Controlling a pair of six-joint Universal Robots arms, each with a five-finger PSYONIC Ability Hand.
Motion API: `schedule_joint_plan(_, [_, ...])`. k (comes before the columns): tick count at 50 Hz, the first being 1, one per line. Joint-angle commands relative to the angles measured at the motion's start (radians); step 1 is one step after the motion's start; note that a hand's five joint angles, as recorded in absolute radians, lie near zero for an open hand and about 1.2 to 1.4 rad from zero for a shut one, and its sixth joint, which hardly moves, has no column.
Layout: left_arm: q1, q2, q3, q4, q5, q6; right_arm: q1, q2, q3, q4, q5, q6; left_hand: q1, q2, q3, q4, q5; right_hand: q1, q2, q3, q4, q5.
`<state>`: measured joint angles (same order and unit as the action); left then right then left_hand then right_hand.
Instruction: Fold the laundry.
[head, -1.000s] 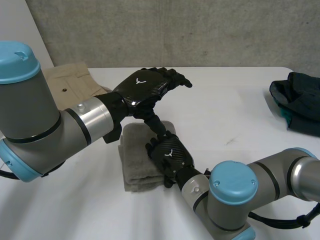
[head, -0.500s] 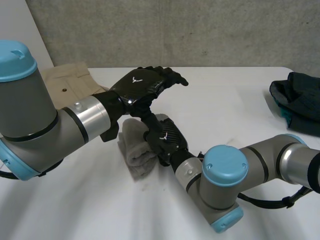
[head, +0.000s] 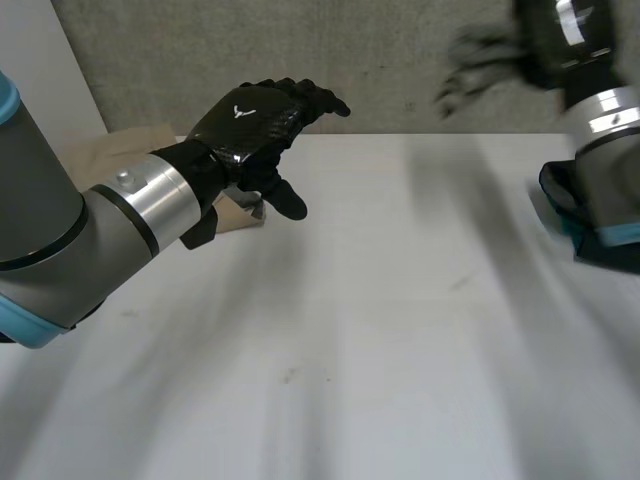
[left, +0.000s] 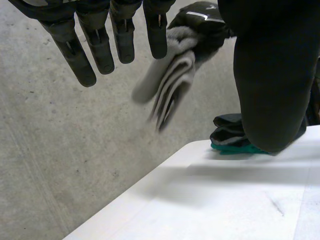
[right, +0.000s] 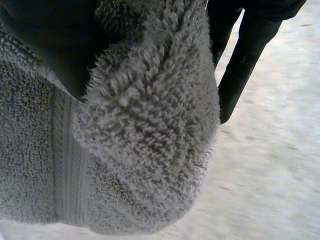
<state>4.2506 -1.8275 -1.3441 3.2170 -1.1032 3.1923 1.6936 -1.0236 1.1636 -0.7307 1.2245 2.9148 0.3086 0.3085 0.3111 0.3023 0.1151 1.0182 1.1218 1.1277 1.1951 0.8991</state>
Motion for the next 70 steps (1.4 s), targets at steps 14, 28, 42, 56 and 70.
schedule_joint_plan(14, [-0.032,-0.039,-0.020,0.001,0.000,0.008,-0.561,0.535,-0.139,-0.432,-0.422,0.392,0.002,0.002,-0.001,0.008,0.021,0.378,0.274,0.269,0.201,0.323])
schedule_joint_plan(28, [-0.089,-0.039,-0.029,0.000,-0.001,0.005,-0.621,0.510,-0.047,-0.473,-0.588,0.389,0.002,0.002,-0.001,0.008,0.021,0.378,0.274,0.269,0.201,0.323])
schedule_joint_plan(42, [-0.113,0.007,-0.027,0.006,0.003,0.006,-0.713,0.224,0.031,0.111,-0.550,0.253,-0.004,-0.004,-0.007,0.002,0.015,-0.844,-0.947,-0.953,-1.021,-0.899])
schedule_joint_plan(56, [-0.112,0.059,-0.026,0.017,0.003,0.008,-0.760,-0.045,-0.047,0.619,-0.127,-0.440,-0.016,-0.016,-0.018,-0.010,0.003,-0.844,-0.947,-0.953,-1.021,-0.899])
schedule_joint_plan(70, [0.129,0.123,0.014,0.055,-0.216,0.067,-0.194,-0.294,0.331,0.122,-0.118,-0.367,-0.042,-0.042,-0.045,-0.036,-0.023,-0.844,-0.947,-0.953,-1.021,-0.899])
